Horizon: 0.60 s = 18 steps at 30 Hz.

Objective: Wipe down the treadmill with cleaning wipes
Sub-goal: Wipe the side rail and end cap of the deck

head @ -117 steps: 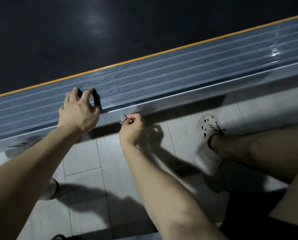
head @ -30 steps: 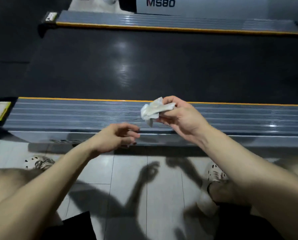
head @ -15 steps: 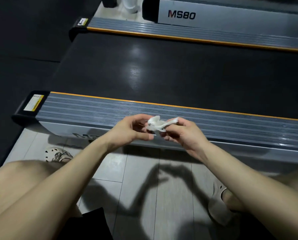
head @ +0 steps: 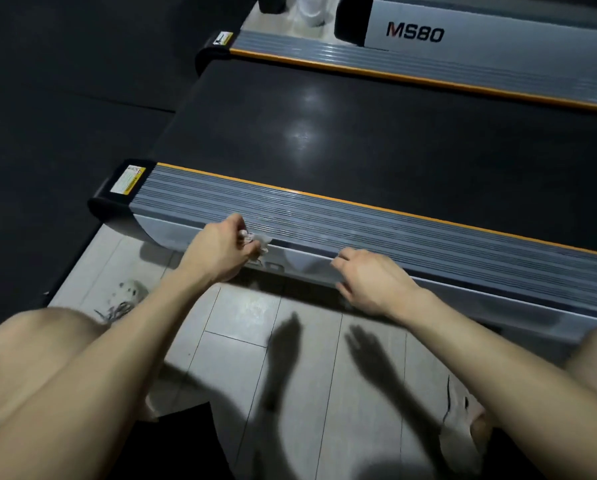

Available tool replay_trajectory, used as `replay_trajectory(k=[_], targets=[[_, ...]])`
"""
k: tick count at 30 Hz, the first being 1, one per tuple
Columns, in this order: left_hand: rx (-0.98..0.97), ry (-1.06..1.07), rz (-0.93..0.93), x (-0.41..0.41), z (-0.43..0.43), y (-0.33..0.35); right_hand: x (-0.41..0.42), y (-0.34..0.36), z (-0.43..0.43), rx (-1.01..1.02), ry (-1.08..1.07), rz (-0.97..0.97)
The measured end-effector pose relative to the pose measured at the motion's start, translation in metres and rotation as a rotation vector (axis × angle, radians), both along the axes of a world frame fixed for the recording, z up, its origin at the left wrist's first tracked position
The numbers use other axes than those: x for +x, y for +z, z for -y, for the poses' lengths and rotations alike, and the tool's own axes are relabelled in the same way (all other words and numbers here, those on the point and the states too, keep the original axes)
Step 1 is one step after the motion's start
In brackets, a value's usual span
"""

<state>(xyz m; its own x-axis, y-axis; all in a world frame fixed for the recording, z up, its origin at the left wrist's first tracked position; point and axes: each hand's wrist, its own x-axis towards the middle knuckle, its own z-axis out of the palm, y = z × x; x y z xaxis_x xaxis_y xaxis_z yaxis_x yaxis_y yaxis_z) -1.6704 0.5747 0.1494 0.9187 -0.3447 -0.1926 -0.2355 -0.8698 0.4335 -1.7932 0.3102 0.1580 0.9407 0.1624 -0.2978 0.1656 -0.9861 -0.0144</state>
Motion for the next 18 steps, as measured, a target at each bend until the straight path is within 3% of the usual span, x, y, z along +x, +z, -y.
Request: replay_trajectory(k=[5, 10, 18], targets=[[0.118, -0.064, 0.053, 0.023, -0.014, -0.008, 0.033, -0.006, -0.022, 0.061, 0.051, 0.059], [0.216, -0.153, 0.030, 0.066, -0.023, 0.001, 0.122, -0.018, -0.052, 0.110, 0.050, 0.114], [0.115, 0.087, -0.064, 0.107, -0.111, 0.011, 0.245, -0.011, -0.145, 0.196, 0.057, 0.049]])
